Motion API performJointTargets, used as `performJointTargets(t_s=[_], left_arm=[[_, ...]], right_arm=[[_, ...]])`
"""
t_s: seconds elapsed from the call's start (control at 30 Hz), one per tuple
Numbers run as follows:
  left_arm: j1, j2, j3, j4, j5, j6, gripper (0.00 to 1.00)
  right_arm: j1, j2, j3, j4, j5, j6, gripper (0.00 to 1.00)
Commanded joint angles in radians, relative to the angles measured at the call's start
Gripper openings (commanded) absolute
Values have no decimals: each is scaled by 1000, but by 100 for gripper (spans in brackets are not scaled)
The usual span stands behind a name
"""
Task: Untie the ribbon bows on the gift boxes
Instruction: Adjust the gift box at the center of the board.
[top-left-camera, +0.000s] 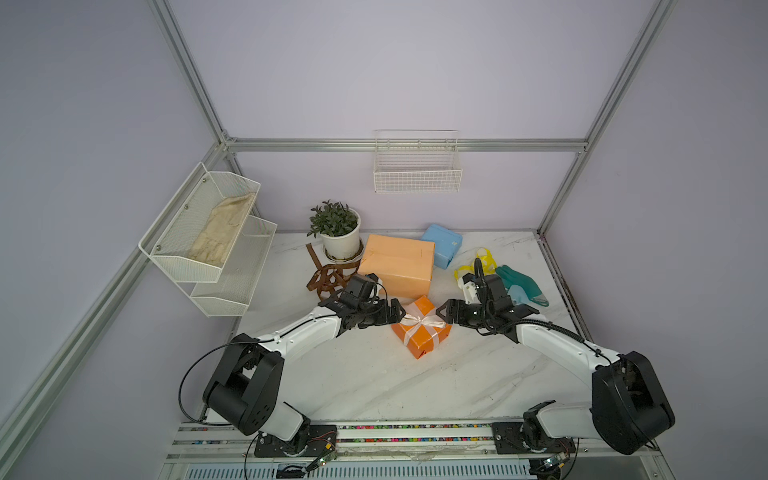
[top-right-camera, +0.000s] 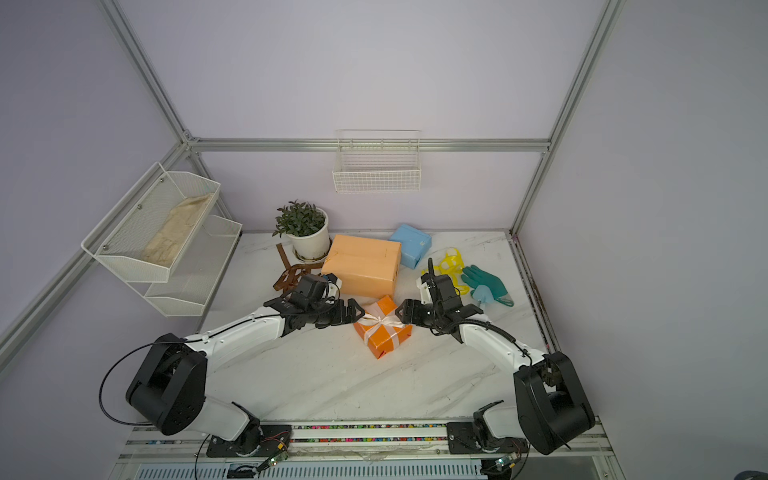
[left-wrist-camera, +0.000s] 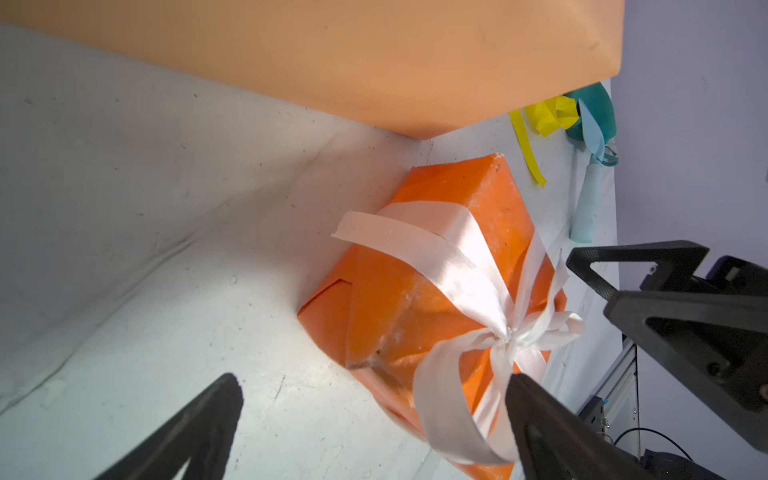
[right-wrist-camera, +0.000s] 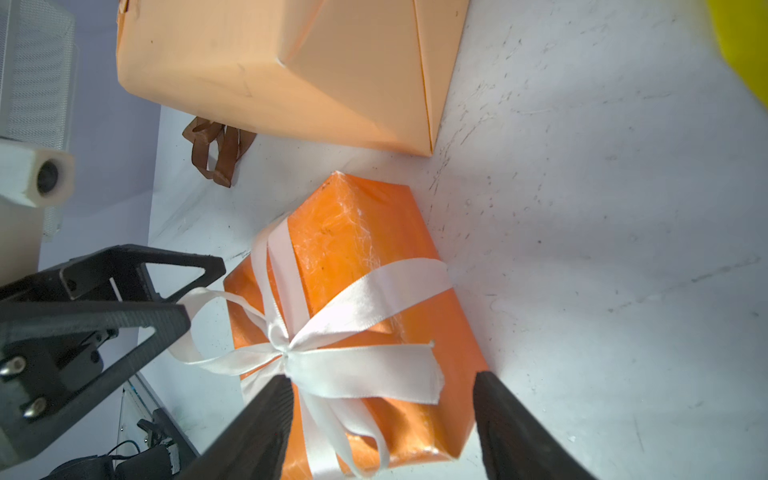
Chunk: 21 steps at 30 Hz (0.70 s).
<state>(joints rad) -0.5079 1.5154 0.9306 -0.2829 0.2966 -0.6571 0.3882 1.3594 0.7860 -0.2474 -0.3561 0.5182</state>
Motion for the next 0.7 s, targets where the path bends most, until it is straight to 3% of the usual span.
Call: performJointTargets(t_s=[0.0,0.2,0.33,0.43,0.67], left_arm=[[16,36,100,58,-17,70,100],[17,91,116,145,70,56,100],[17,99,85,208,103,32,100],[13,108,60,255,142,2,100],[-9,103,17,301,170,-29,100]], right_arm=[[1,4,-20,45,-5,29,72],[0,79,-11,133,-65,54,74],[3,87,-28,203,-113,90,68],[2,71,-21,188,-102,91,57],[2,-13,-26,141,-85,98,57]])
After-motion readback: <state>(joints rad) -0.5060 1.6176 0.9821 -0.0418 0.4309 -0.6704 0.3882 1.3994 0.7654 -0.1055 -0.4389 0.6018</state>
